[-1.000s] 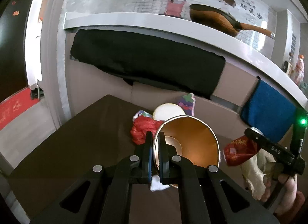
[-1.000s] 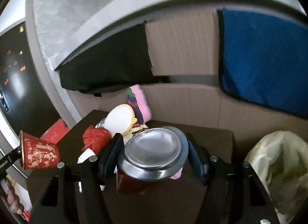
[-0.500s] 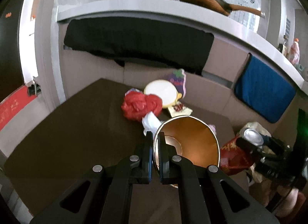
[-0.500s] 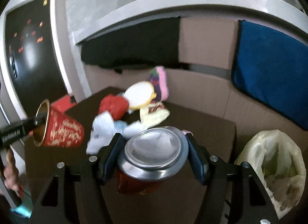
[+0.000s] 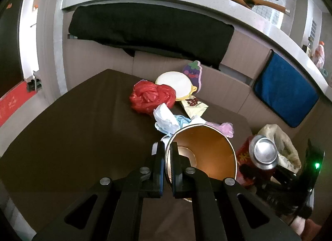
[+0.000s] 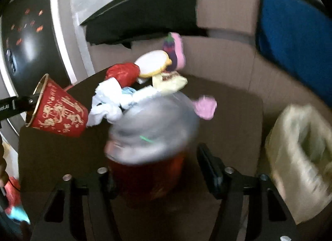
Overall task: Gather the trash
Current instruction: 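Lift the red can with the right tool and carry it over the bin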
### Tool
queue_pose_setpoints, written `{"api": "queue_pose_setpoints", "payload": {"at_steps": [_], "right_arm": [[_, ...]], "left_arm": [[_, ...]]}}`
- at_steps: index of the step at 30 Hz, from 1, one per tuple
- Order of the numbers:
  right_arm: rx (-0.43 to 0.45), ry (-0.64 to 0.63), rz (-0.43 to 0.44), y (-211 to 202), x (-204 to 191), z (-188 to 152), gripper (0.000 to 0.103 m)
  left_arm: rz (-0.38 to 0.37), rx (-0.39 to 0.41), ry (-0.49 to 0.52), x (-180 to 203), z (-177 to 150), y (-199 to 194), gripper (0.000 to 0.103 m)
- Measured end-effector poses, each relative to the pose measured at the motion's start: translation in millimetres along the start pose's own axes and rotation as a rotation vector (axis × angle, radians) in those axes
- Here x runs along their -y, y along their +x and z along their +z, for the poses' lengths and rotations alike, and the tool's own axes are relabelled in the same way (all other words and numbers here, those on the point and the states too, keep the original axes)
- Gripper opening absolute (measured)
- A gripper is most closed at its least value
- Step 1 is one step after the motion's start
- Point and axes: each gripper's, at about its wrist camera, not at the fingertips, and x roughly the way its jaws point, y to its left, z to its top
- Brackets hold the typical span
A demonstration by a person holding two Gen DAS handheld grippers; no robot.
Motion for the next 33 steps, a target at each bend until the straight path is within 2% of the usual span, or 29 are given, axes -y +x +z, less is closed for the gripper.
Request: {"api": "queue_pose_setpoints", "payload": {"at_steps": [1, 4, 14, 21, 25, 33], "right_arm": [[0.006, 0.015, 0.006, -2, 3, 1, 0.030], [0.030, -0.005, -0.006, -9, 2, 8, 0.018], [0.144, -0.033, 0.021, -42, -6, 39, 0.017], [0.260, -0.054, -0.007, -86, -1, 65, 0.018], [0.331, -0.059, -0.039, -122, 12, 77, 0.018], [0.422, -0.058, -0.179, -191, 62, 76, 0.018]], "left_arm": [[0.003, 0.002, 0.004, 1, 0, 0, 0.005], [0.007, 0.009, 0.009, 3, 1, -2, 0.005], [0.043, 0.117, 0.055, 19, 20, -34, 0.005], [0.058, 0.237, 0.140, 57, 34, -57, 0.005], [0.014, 0.294, 0.194, 97, 42, -69, 0.005], [-0.108, 0.322, 0.311, 191, 45, -66, 0.005]]}}
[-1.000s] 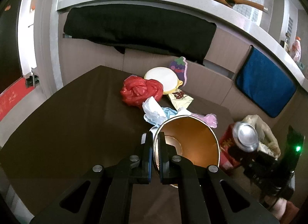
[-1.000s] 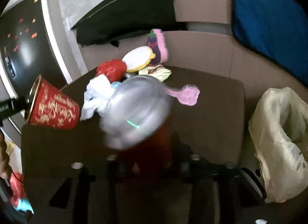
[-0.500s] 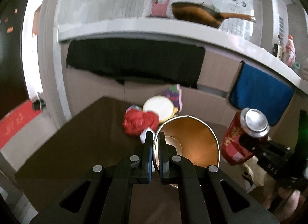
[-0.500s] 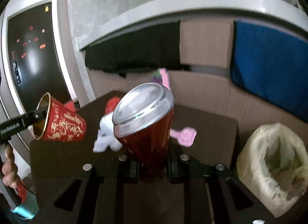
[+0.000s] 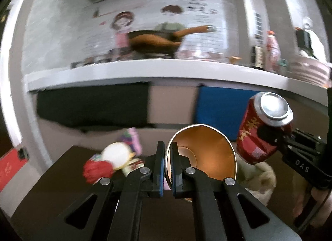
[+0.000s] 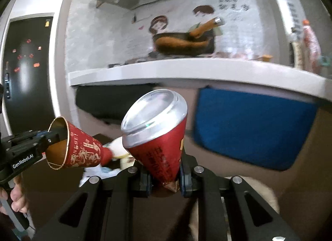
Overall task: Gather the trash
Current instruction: 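Lift the red can with the right tool and carry it over the bin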
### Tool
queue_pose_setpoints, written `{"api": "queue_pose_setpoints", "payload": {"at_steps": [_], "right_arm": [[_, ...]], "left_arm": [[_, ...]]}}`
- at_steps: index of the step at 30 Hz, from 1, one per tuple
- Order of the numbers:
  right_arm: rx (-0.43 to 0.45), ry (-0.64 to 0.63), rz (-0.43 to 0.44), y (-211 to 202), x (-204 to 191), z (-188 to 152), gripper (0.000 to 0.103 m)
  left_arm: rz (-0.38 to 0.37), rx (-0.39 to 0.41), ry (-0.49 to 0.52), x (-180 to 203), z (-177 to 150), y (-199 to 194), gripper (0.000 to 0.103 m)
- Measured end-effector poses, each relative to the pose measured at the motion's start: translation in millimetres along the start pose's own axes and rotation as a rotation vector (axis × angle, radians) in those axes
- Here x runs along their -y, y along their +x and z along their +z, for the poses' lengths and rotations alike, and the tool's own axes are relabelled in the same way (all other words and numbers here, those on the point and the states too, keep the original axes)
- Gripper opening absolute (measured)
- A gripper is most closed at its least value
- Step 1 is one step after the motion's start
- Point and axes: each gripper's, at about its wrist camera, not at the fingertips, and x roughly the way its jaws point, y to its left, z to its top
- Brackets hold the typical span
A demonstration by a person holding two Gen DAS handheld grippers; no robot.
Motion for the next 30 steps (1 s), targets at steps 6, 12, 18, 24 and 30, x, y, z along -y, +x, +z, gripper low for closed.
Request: {"api": "queue_pose_setpoints", "payload": {"at_steps": [6, 12, 18, 24, 30], "right_arm": [[0.007, 0.049, -0.098, -28, 61, -9, 0.018], [-0.008, 0.103, -0.182, -43, 108, -25, 0.018], [-0.015, 0.122, -0.226, -51, 135, -36, 0.018], [-0.018, 0.135, -0.236, -47, 142, -42, 0.018], [-0.054, 0.140, -0.228, -27, 145, -49, 0.018]], "left_arm": [[-0.102, -0.012, 0.057, 72, 5, 20, 0.005], [-0.178, -0.058, 0.081, 122, -5, 40, 0.005], [-0.211, -0.094, 0.077, 146, -12, 61, 0.005], [-0.230, -0.125, 0.048, 145, -17, 78, 0.005], [-0.241, -0.163, 0.035, 145, -23, 99, 0.005]]}}
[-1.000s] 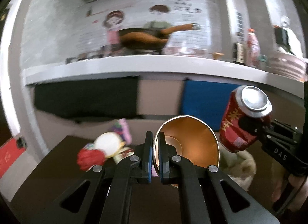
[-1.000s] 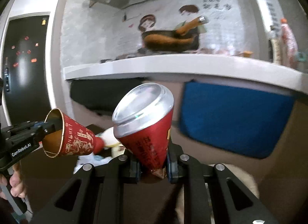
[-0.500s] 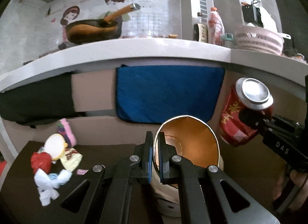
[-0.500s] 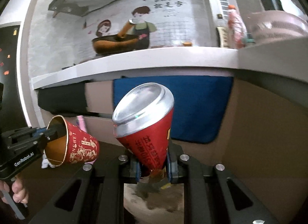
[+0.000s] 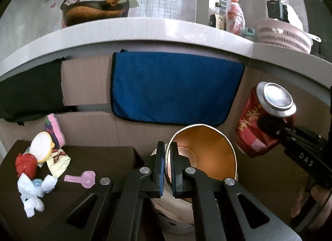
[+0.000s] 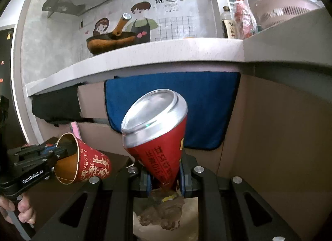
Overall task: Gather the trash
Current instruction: 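Lift the red can with the right tool and carry it over the bin, then open the right tool to drop the red can while the left tool drops the red paper cup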
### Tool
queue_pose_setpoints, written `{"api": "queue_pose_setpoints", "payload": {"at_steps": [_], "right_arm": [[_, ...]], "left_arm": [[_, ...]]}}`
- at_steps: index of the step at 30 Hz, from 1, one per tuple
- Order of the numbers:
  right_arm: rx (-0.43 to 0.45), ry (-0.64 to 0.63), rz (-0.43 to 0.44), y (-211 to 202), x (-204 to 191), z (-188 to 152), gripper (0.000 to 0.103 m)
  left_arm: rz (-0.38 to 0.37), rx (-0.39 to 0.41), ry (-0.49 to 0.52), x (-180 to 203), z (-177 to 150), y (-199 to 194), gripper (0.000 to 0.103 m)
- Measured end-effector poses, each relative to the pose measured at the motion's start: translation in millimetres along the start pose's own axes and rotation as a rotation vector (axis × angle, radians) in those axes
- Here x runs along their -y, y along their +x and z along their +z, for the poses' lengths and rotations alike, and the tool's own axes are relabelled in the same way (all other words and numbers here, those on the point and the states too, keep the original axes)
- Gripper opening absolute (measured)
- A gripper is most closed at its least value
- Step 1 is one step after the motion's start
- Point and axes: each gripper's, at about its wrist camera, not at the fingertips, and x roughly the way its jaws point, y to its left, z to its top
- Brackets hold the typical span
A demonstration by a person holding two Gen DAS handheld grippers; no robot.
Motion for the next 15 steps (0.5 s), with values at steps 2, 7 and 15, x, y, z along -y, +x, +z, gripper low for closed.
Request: {"api": "queue_pose_setpoints", "payload": {"at_steps": [2, 7, 15], "right_arm": [[-0.016, 0.011, 0.007, 7, 1, -4, 0.018], [-0.038, 0.017, 0.005, 21, 3, -9, 0.018], [-0.081, 0.052, 0.007, 46, 13, -18, 0.018]], "left_arm": [[-0.001, -0.024, -0.011, -3, -3, 9, 0.005], [-0.010, -0.050, -0.033, -10, -10, 27, 0.005], [-0.038, -0.093, -0.050, -14, -15, 60, 0.005]]}}
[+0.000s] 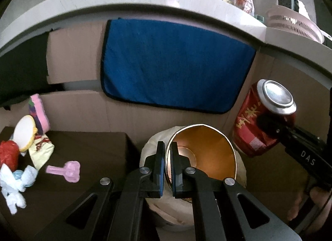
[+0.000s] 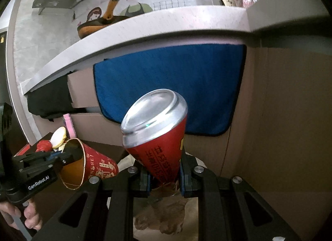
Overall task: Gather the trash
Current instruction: 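Open the right tool to drop the red can while the left tool drops the red paper cup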
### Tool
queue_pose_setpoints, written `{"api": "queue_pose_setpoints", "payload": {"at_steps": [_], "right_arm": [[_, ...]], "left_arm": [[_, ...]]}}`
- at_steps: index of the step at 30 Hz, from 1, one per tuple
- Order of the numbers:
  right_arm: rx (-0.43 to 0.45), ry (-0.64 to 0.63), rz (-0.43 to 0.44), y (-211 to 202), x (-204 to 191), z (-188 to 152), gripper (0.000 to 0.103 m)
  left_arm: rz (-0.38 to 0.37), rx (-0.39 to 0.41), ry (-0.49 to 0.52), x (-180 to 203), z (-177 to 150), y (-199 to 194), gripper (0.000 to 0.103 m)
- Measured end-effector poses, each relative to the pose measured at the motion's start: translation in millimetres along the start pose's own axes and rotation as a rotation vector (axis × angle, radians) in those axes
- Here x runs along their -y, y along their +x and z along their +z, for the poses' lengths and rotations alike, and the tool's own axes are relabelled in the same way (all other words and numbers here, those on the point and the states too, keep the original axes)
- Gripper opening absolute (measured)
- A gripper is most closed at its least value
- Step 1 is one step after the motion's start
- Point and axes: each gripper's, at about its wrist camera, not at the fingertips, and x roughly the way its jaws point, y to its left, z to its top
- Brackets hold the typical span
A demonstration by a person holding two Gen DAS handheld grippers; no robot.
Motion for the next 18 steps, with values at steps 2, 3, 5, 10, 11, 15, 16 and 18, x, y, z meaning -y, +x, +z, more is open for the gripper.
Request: {"api": "queue_pose_setpoints", "payload": {"at_steps": [2, 3, 5, 10, 11, 15, 16, 18], "right_arm": [[-0.010, 0.011, -0.002, 6, 3, -2, 0.018], [-0.015, 0.015, -0.001, 9, 5, -2, 0.018], [-0.021, 0.018, -0.002, 13, 8, -5, 0.019], [-0.050, 0.100, 0.020, 26, 24, -17, 0.055], [-0.059, 0.114, 0.021, 29, 26, -19, 0.055], [-0.073, 0.121, 0.019, 32, 24, -24, 0.055], [-0.075, 0.116, 0.018, 32, 22, -25, 0.055], [-0.082, 0.109, 0.020, 34, 17, -25, 0.055]], "left_arm": [[-0.037, -0.015, -0.018, -3, 1, 9, 0.006], [-0.060, -0.032, -0.025, -6, 2, 15, 0.008], [-0.109, -0.078, -0.052, -13, 3, 27, 0.028], [-0.166, -0.130, -0.137, -30, 4, 40, 0.042], [-0.159, -0.130, -0.146, -33, 5, 40, 0.042], [-0.120, -0.110, -0.166, -44, 5, 30, 0.042], [-0.105, -0.106, -0.166, -47, 3, 27, 0.042], [-0.059, -0.090, -0.166, -56, 0, 19, 0.042]]}}
